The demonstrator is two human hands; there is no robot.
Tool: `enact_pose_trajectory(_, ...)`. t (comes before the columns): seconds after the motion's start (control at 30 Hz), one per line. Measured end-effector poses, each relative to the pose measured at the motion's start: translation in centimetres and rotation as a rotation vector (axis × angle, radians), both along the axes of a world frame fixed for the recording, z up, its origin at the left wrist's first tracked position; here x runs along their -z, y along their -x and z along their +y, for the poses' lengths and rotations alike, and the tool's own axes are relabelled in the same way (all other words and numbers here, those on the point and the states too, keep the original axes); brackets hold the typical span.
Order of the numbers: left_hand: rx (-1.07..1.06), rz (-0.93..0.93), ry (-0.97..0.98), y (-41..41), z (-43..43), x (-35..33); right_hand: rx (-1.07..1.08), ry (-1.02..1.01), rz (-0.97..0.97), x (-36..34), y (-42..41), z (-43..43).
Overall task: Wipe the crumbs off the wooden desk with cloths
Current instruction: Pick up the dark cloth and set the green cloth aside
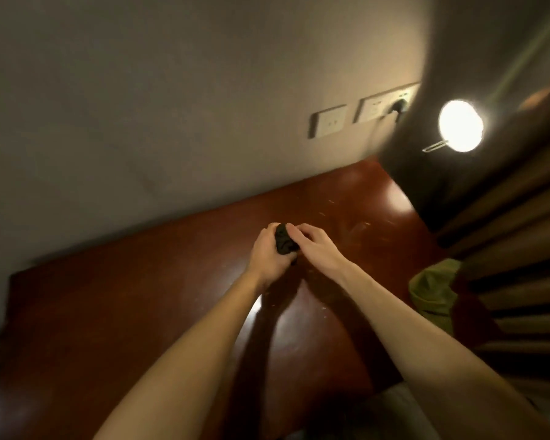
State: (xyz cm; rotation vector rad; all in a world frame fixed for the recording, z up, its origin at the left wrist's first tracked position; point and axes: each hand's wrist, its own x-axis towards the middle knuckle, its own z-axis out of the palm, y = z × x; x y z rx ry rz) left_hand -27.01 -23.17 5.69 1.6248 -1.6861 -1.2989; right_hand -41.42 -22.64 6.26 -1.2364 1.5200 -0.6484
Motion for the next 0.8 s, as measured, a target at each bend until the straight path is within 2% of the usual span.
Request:
enact_pose_trajectory(0.1,-0.070,-0.033,-0.175,-7.8,0.8,-0.3,-0.101,-0.050,-0.017,1.1,-6.9,0.3)
enact_pose_trajectory(0.17,-0.164,0.021,-0.307,-13.4,2.1,-0.1,-0.179,-0.035,0.029,1.9,-11.4,0.8)
enact_pose_trajectory(0.27,-0.349,0.150,-0.393,-21.7,5.0,0.7,-0.295,-0.007,0.035,2.5,-18.5,2.2)
enact_pose_trajectory(0.37,-0.502,0.112,-0.451,-28.6,8.3,1.7,-0.494,0.023,0.050,2.8,-24.9,4.0)
enact_pose_trajectory(0.47,-0.562,0.092,-0.456,-34.1,11.5,2.3,-0.679,0.054,0.122,3.3,-30.5,5.5)
enact_pose_trajectory(0.6,-0.667,0.072,-0.386,-39.4,15.4,3.2,-0.775,0.013,0.212,3.4,-36.0,7.1)
enact_pose_trajectory(0.73,-0.664,-0.060,-0.324,-43.3,17.6,4.5,-0.878,0.014,0.265,4.1,-39.3,7.6)
enact_pose_trajectory(0.8,-0.655,-0.061,-0.294,-44.8,18.4,4.9,-0.918,0.058,0.276,4.5,-40.5,7.7)
